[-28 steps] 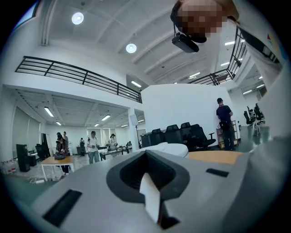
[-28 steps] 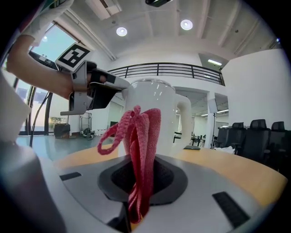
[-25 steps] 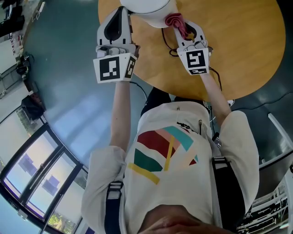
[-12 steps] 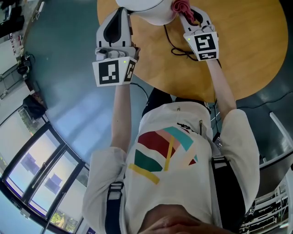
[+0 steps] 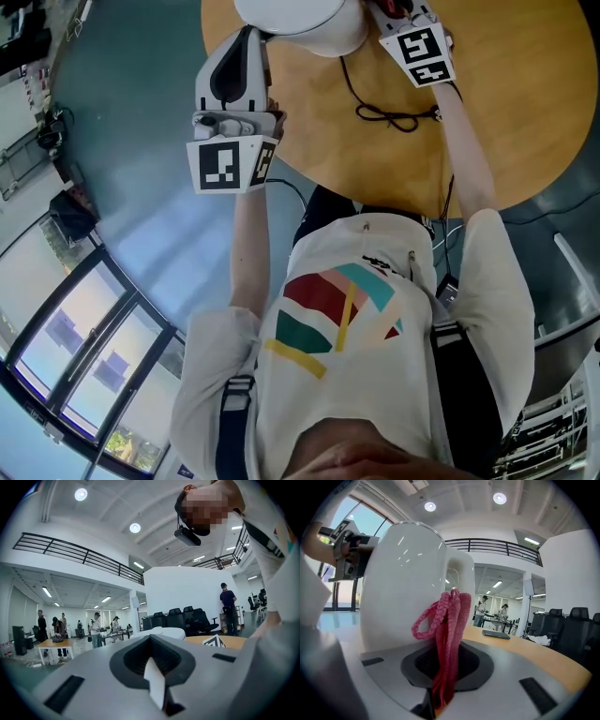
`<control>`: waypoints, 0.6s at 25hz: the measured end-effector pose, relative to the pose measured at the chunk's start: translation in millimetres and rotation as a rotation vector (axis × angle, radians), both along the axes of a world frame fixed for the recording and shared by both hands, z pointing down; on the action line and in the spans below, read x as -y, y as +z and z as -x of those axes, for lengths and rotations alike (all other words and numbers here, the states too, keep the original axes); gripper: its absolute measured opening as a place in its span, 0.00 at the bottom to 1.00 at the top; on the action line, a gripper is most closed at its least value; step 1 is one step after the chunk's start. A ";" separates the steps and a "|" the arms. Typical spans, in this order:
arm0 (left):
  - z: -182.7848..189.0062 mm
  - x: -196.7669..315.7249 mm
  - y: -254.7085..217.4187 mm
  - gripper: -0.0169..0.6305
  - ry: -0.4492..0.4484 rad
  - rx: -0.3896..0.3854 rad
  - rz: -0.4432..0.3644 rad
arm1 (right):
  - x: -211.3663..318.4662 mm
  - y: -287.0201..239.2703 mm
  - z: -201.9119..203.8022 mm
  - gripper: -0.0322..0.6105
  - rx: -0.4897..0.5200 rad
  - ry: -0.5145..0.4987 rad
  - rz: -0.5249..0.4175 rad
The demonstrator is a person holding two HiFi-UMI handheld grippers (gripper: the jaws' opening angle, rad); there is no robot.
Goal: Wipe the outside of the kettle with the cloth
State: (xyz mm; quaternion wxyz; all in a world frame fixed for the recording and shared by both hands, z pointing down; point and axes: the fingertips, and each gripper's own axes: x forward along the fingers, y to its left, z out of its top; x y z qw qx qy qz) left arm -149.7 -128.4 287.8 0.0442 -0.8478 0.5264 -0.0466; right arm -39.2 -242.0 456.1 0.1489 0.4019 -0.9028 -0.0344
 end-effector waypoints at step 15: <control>55.4 4.7 -8.5 0.09 -0.138 0.065 0.005 | -74.1 -0.1 47.4 0.11 -0.030 -0.221 0.059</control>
